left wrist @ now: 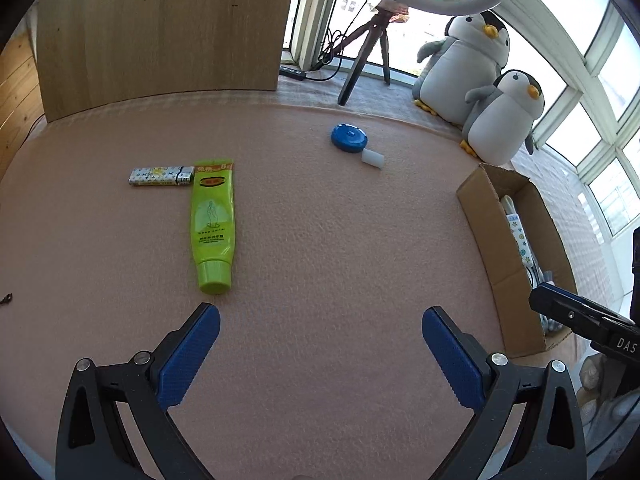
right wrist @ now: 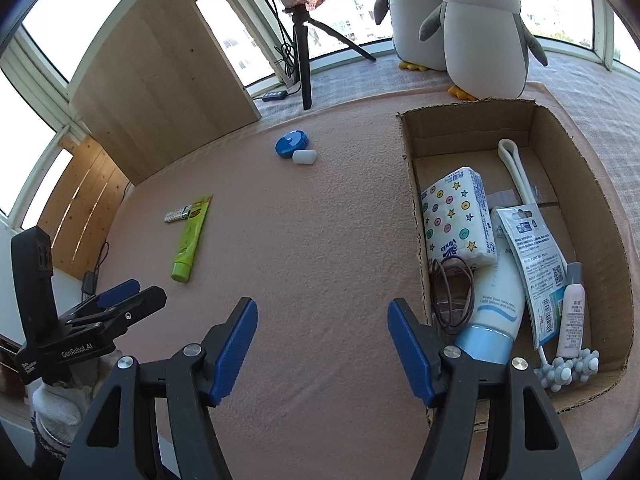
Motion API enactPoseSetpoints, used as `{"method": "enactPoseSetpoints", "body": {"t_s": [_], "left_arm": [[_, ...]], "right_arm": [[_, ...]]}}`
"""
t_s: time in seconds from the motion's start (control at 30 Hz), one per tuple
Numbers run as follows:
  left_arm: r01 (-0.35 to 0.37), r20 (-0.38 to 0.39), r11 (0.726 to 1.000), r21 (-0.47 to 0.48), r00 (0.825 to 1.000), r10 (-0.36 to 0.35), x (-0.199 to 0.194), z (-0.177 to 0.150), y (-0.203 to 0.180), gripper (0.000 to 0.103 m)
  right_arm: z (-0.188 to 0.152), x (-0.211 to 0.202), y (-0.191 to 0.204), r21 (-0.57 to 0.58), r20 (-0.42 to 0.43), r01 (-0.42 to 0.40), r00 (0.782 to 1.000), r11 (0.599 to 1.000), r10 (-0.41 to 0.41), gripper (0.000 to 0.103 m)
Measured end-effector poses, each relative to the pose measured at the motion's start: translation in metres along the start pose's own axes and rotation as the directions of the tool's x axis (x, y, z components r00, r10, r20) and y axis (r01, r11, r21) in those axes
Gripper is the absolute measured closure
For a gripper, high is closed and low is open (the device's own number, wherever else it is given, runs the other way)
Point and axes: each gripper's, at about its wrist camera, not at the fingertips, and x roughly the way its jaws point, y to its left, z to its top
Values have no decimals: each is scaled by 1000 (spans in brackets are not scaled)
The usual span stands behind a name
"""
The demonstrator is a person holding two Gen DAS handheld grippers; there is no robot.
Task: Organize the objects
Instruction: 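Move the right tool to the green tube and close on it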
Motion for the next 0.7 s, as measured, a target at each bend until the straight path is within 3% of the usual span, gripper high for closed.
{"method": "enactPoseSetpoints", "body": {"t_s": [0.3,0.47,0.7], "left_arm": [[-24,-21,996,-90,1000,23,-2,3,61,0],[-55,-35,995,-78,998,52,5,11,86,0],[-35,-42,995,-89,999,32,19,29,116,1]], "right_arm": [[11,20,49,-46,26,-55,998,997,56,39],[24,43,78,-75,-30,-84,996,994,81,39],[44,84,114,-66,-114,-128,986,990,120,39]]}}
